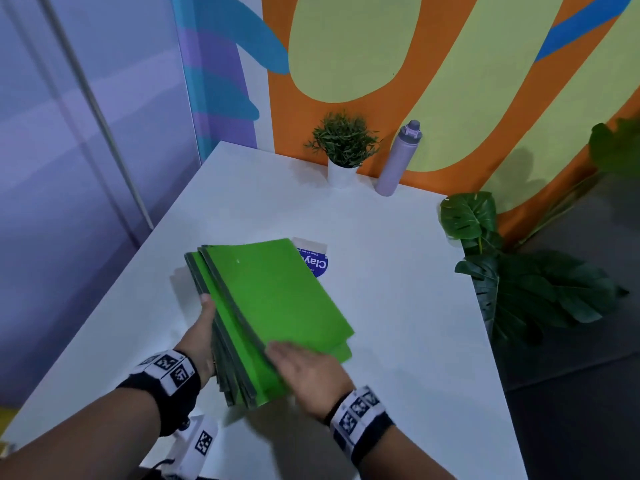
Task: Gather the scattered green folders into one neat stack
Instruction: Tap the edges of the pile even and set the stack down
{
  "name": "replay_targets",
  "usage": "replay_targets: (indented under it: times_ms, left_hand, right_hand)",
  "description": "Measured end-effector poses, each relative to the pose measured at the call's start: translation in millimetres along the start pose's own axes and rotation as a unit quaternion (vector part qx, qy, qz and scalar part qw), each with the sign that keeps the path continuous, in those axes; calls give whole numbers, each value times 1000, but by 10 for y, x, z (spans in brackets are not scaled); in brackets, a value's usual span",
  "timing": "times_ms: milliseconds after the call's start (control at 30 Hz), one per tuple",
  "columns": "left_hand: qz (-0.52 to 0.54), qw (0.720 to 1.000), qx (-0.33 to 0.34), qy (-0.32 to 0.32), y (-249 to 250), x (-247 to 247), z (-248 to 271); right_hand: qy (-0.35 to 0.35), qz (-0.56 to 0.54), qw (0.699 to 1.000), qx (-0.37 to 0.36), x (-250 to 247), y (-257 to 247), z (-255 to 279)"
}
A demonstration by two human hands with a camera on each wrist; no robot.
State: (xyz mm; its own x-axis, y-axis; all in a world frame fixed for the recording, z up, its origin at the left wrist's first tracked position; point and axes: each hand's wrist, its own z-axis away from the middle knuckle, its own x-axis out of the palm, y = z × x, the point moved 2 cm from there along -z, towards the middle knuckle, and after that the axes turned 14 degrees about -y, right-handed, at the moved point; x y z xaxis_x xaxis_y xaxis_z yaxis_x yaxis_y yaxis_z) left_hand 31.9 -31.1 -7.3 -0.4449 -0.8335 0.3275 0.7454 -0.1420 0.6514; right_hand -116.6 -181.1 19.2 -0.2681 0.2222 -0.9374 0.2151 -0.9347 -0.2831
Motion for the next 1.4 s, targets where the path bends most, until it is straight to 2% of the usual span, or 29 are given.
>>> replay_targets:
  times_ms: [67, 133, 200, 267, 300, 333, 367, 400, 467, 500, 533, 633, 700, 800, 933, 1067, 1167, 1233, 1300, 1400]
  left_hand:
    - [-99, 994, -2, 44, -50, 30, -2]
    - [-146, 985, 20, 88, -74, 30, -38]
    - [-147, 983, 40, 102, -97, 30, -46]
    - [-154, 982, 61, 93, -71, 56, 3]
    - [-162, 980, 81, 78, -47, 62, 34]
    - [-177, 977, 101, 57, -16, 71, 79]
    - [-192, 973, 121, 31, 30, 91, 142]
    - [-207, 968, 141, 6, 70, 99, 194]
    - [-243, 953, 174, -43, 158, 153, 307]
    - [-261, 945, 188, -58, 199, 186, 339]
    - [-283, 936, 198, -61, 238, 225, 356]
    - [-330, 920, 210, -33, 345, 319, 327]
    - [-326, 924, 199, -3, 408, 354, 316]
    - [-289, 937, 194, 6, 465, 380, 333]
    - [-203, 947, 246, -28, 555, 470, 427]
    - [-111, 935, 333, -57, 729, 664, 622]
    - [-91, 919, 382, -41, 847, 781, 761]
    - [-91, 910, 404, 14, 897, 830, 785]
    - [-89, 907, 406, 72, 934, 860, 776]
    - [-55, 913, 395, 89, 972, 872, 751]
  right_hand:
    - [-69, 3, 997, -45, 202, -127, 45]
    - [-81, -9, 994, -73, 282, -150, 80]
    - [-17, -30, 998, -56, 238, -24, 90]
    - [78, -88, 992, 44, 88, 206, 110]
    - [130, -129, 976, 122, 3, 366, 140]
    - [153, -177, 949, 209, -94, 513, 195]
    - [152, -258, 911, 283, -191, 627, 267]
    - [139, -368, 858, 331, -243, 744, 332]
    - [181, -565, 739, 318, -356, 870, 410]
    - [220, -617, 693, 301, -402, 915, 431]
    - [255, -634, 672, 288, -466, 925, 456]
    - [327, -617, 678, 231, -634, 858, 498]
    - [334, -608, 693, 197, -684, 770, 486]
    - [331, -597, 704, 194, -657, 669, 476]
    - [374, -632, 663, 145, -728, 588, 502]
    - [446, -632, 623, 111, -1047, 532, 529]
    - [482, -600, 628, 118, -1242, 492, 512]
    - [498, -579, 632, 132, -1306, 462, 481]
    - [508, -568, 629, 154, -1294, 464, 442]
    - [513, -555, 633, 167, -1249, 460, 433]
